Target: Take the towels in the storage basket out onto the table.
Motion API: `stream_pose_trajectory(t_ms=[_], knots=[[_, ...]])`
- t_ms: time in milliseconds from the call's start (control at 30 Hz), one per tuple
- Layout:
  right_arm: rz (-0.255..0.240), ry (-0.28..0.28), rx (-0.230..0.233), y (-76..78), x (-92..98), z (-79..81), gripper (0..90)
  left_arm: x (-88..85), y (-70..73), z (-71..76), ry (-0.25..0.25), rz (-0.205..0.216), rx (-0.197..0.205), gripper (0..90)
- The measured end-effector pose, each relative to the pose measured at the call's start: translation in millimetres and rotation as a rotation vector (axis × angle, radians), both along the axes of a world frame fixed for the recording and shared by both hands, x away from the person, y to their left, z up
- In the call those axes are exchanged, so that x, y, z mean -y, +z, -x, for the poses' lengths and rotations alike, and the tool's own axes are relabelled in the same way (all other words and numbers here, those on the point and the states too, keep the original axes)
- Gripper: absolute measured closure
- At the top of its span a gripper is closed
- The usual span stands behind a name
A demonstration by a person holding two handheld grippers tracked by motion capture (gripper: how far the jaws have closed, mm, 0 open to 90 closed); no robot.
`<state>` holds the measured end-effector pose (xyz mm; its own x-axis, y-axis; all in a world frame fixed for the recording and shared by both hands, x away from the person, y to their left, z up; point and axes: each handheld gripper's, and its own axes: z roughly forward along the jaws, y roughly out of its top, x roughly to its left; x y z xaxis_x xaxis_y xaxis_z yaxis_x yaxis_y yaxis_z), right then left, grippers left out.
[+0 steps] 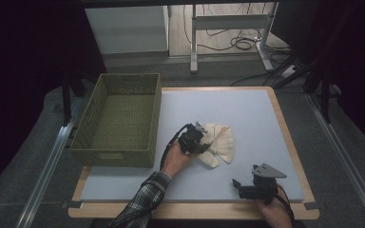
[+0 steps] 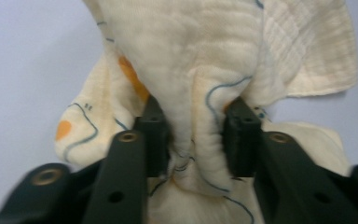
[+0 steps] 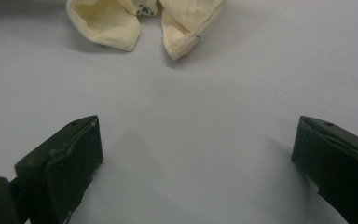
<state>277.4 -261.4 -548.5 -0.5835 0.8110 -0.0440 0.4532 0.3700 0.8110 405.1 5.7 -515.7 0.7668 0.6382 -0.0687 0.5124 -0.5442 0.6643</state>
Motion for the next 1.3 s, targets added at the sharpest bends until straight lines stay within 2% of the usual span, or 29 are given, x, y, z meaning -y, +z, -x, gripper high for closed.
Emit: stream_pose_trajectory(t_ms=[233,333,467,567,667,733,800,967,1033,1100,1200,1300], knots=[[0.001,0.005,-0.004,0.5,0.2,0.3,1.9,-4.8,5.9,6.9,0.02,0.051,0.035,40.3],[0.006,0.013,-0.01,1.4,0.6,0.6,1.9,-10.2,9.6,12.3,0.022,0.076,0.047,35.7],[0.019,0.024,-0.024,3.2,0.2,0.8,1.9,-16.5,14.2,21.4,0.026,0.084,0.076,33.5],[0.025,0.023,-0.036,4.5,-0.3,0.5,2.0,-21.4,15.1,28.7,0.033,0.107,0.083,33.6],[0.026,0.026,-0.048,6.1,0.3,-0.1,3.8,-25.9,13.4,36.9,0.035,0.111,0.095,35.1],[0.03,0.026,-0.056,8.9,1.3,-0.3,9.1,-27.9,11.5,41.1,0.035,0.112,0.099,38.9],[-0.002,0.03,-0.075,12.4,3.4,-1.5,14.1,-29.2,8.1,45.5,0.036,0.105,0.106,41.0],[-0.034,0.042,-0.077,22.2,5.9,-6.5,28.9,-32.6,1.9,52.7,0.051,0.082,0.159,46.2],[-0.048,0.051,-0.076,26.1,5.7,-10.2,34.4,-34.1,1.8,53.1,0.047,0.1,0.163,51.3],[-0.04,0.058,-0.079,29.2,4.4,-16.1,39.9,-34.2,3.4,51.7,0.04,0.119,0.159,54.8],[-0.05,0.059,-0.091,33.6,3.3,-27.9,48.1,-30.9,7.1,48.2,0.03,0.13,0.164,55.3],[-0.073,0.055,-0.104,38.6,1.5,-41.1,50.9,-25.9,8.3,42.2,0.025,0.133,0.169,54.8]])
